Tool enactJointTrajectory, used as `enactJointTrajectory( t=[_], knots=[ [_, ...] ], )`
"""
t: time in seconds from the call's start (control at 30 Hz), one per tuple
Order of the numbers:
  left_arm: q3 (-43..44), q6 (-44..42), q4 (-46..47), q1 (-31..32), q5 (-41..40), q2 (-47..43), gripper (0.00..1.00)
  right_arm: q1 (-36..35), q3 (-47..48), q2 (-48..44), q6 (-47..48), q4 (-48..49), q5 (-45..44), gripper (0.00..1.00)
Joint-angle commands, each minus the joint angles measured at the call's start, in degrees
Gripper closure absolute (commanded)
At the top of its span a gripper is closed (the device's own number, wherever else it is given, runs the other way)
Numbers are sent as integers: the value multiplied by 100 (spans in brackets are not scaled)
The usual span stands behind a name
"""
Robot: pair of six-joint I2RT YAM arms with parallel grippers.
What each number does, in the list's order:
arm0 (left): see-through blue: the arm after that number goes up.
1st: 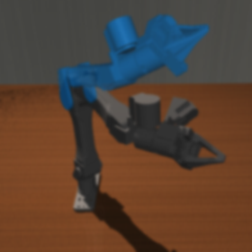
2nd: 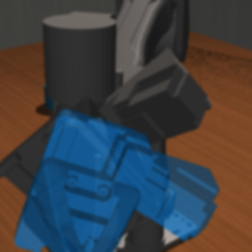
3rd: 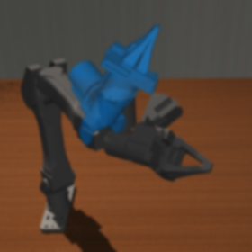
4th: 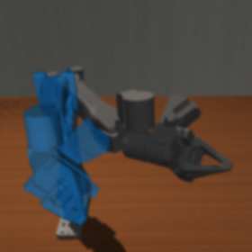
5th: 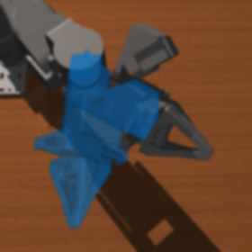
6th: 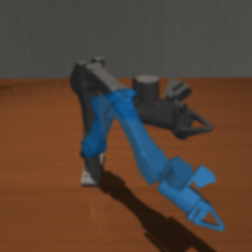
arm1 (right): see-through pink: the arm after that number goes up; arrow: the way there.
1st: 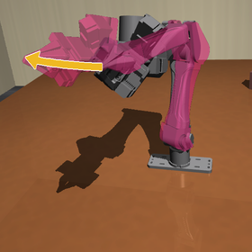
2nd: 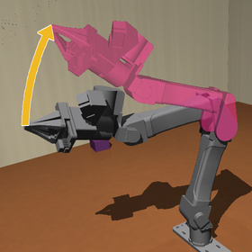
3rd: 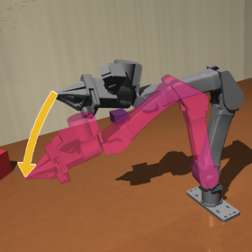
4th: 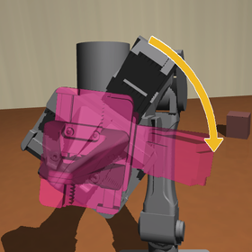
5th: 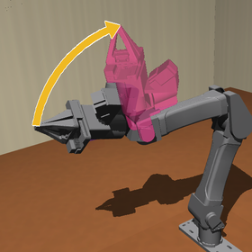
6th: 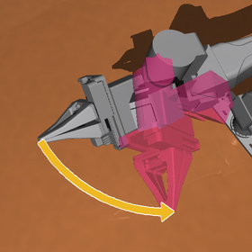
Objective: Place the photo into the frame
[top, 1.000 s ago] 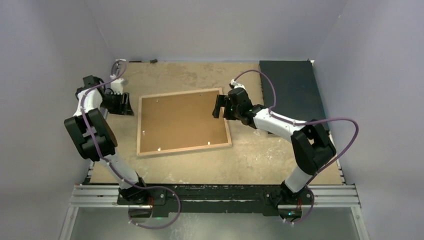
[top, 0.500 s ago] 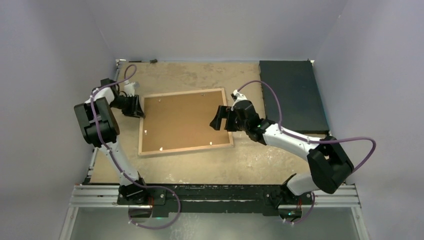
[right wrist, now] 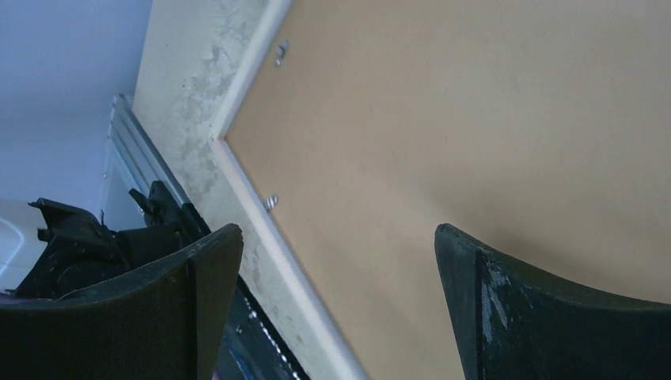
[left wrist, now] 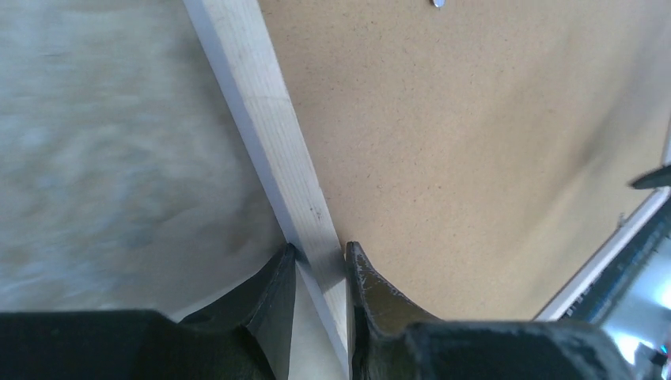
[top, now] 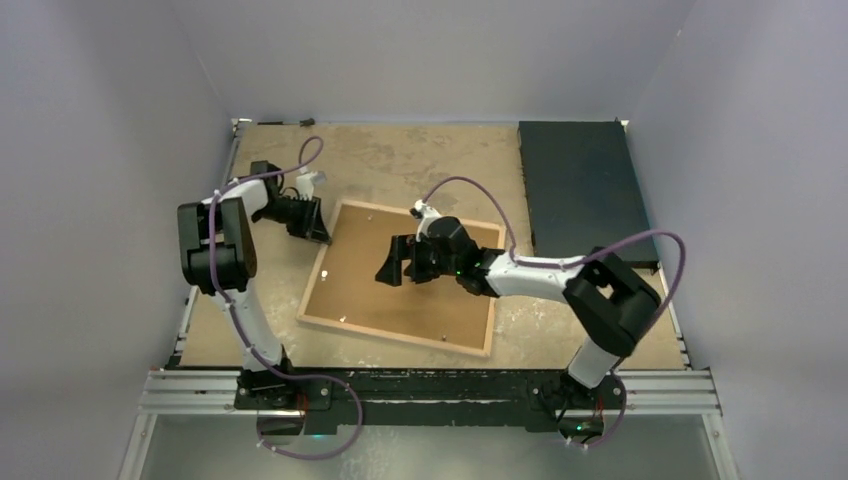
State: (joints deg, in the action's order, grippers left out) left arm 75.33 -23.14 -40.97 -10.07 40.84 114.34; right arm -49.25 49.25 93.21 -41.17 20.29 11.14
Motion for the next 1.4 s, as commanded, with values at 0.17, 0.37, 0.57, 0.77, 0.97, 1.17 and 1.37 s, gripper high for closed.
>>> enactJointTrajectory(
  t=[0.17,0.37,0.57,0.77,0.97,1.17,1.37],
  knots=[
    [-26,-367,-940,-168,998,-69,73,-349,1262,1213,-15,1152,761,7],
    [444,-1106,-1881,-750,1163,-145,55,-698,1914,1834,-51,1135,785,8],
    [53,-1830,-2146,-967,907,-130,59,-909,2644,2444,-84,1040,807,9],
    [-295,-1897,-1967,-957,943,-1,67,-1060,3094,2907,-169,888,779,9],
    [-341,-2071,-2026,-947,1034,158,74,-1090,3130,3062,-226,847,685,10],
    [-449,-2095,-1941,-891,1057,271,87,-1098,3160,3213,-291,834,674,10],
    [-490,-2098,-1915,-818,1089,266,89,-1099,3262,3360,-302,810,659,10]
  ],
)
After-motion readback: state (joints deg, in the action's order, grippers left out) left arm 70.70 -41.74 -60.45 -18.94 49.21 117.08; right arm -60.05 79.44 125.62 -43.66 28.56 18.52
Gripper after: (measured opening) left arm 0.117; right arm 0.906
